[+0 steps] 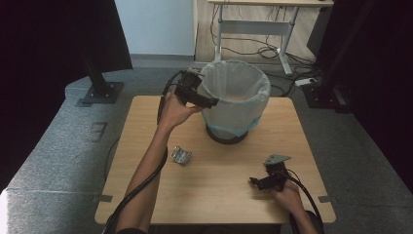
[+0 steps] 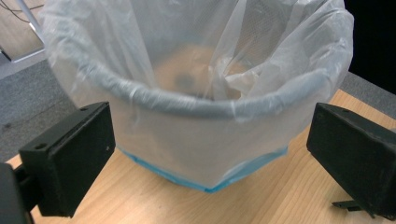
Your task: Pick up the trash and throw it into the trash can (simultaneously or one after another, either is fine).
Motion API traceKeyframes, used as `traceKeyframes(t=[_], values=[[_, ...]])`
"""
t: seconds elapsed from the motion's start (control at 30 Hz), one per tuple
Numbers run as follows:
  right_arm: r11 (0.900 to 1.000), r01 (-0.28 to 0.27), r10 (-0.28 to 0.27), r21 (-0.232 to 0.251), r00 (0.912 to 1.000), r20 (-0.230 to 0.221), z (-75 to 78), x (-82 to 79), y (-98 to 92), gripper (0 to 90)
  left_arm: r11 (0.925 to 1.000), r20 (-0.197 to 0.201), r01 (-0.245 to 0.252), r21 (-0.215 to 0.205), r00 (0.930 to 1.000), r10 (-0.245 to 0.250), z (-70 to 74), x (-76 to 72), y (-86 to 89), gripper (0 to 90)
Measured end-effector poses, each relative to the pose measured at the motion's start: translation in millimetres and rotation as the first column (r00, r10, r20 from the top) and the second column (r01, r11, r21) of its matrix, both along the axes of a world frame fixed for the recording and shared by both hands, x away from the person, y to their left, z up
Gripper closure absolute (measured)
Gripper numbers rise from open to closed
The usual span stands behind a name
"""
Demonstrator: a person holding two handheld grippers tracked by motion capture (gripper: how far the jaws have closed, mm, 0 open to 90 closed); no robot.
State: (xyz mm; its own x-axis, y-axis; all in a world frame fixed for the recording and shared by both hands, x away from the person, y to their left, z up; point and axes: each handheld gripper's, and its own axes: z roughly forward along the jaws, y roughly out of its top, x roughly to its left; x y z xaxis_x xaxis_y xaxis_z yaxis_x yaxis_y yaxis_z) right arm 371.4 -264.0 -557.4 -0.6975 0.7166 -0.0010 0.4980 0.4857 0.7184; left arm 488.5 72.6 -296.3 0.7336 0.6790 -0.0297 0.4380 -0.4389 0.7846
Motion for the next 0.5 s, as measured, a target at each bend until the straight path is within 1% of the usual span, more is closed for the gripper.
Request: traceKeyframes(t=[0.03, 0.07, 0.17, 0.2, 0.27, 0.3, 0.5], values=[[1.000, 0.000, 0.000, 0.000, 1.0000, 0.000, 0.0, 0.0, 0.0, 0.0, 1.0000, -0.004, -0.003, -0.001, 1.0000, 0.003, -2.2, -2.3, 5.2, 0.5], [1.000, 0.000, 0.000, 0.000, 1.0000, 0.000, 0.0, 0.0, 0.0, 0.0, 1.0000, -0.004, -0.003, -0.001, 1.0000, 0.003, -2.2, -2.3, 5.2, 0.0], [1.000, 0.000, 0.000, -0.001, 1.0000, -0.001, 0.2, -0.1, -0.1, 0.0, 0.9999, -0.005, -0.007, -0.007, 1.0000, 0.007, -6.1, -6.7, 12.7, 0.0], [1.000, 0.000, 0.000, -0.001, 1.0000, -0.001, 0.2, -0.1, -0.1, 0.0, 0.9998, -0.005, -0.012, -0.014, 0.9999, 0.012, -9.2, -9.5, 18.2, 0.0], [1.000, 0.000, 0.000, -0.002, 1.0000, -0.001, 0.2, -0.1, -0.1, 0.0, 0.9997, -0.004, -0.014, -0.018, 0.9999, 0.014, -10.8, -11.0, 21.2, 0.0], [1.000, 0.000, 0.000, -0.002, 1.0000, -0.001, 0.2, -0.1, -0.1, 0.0, 0.9996, -0.006, -0.017, -0.021, 0.9998, 0.017, -14.7, -13.7, 26.7, 0.0], [1.000, 0.001, -0.001, -0.001, 1.0000, -0.002, 0.2, -0.1, 0.0, 0.0, 0.9988, -0.003, -0.045, -0.016, 0.9990, 0.045, -25.7, -19.7, 39.7, 0.0]])
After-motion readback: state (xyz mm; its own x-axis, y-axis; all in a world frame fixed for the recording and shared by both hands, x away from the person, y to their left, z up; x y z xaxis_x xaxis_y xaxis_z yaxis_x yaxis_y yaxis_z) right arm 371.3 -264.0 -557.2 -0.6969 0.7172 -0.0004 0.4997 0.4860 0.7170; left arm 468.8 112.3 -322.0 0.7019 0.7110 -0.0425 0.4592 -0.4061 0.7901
